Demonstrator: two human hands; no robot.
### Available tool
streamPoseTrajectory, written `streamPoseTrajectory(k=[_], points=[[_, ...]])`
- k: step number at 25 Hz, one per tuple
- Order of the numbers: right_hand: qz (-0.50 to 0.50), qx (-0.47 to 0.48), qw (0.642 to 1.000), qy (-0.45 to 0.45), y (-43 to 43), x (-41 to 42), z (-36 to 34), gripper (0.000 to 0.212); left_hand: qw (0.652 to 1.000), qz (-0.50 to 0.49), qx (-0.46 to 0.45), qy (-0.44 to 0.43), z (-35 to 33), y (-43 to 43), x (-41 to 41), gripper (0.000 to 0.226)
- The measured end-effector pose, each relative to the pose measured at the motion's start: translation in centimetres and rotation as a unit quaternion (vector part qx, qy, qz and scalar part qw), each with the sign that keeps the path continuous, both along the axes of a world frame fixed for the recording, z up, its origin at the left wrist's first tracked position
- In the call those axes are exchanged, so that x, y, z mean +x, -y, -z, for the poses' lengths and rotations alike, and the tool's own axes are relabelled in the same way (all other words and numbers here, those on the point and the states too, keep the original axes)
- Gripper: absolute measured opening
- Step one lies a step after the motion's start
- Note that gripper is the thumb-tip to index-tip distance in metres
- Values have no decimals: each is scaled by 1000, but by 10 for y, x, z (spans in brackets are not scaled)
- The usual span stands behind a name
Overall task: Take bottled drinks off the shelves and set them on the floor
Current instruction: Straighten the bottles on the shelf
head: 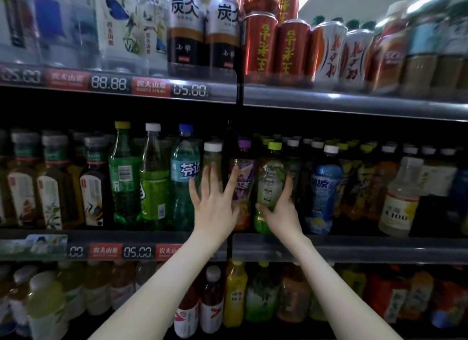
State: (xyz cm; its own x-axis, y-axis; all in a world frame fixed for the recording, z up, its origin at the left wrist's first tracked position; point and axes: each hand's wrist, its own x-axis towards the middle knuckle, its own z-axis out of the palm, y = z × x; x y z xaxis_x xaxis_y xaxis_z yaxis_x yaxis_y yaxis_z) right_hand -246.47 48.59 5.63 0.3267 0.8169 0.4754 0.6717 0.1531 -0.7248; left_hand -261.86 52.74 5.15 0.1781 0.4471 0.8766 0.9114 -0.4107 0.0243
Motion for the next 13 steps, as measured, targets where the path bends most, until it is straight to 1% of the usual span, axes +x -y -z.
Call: streamPoseTrajectory(k=[4,5,6,8,10,12,13], points=[[-37,-5,999,-32,0,11,-1,107,1000,-19,13,11,-22,-14,-6,83],[-39,-6,999,-34,0,11,-2,108,1000,-22,16,2,-25,-16,-6,77],[-31,7,999,-16,0,11,-2,109,999,-28,25,-8,-26,-18,-7,69],[33,82,992,89,3,4,-6,109,998,-41,40,-22,-30,-22,-11,56],[96,174,959,204,3,-9,-12,103,997,-55,47,-37,-33,-25,-16,57],[115,230,931,259,-1,-26,-20,96,995,-70,43,-54,-33,-25,-17,71],[102,234,928,269,-4,-33,-24,94,995,-76,32,-58,-34,-25,-17,80]])
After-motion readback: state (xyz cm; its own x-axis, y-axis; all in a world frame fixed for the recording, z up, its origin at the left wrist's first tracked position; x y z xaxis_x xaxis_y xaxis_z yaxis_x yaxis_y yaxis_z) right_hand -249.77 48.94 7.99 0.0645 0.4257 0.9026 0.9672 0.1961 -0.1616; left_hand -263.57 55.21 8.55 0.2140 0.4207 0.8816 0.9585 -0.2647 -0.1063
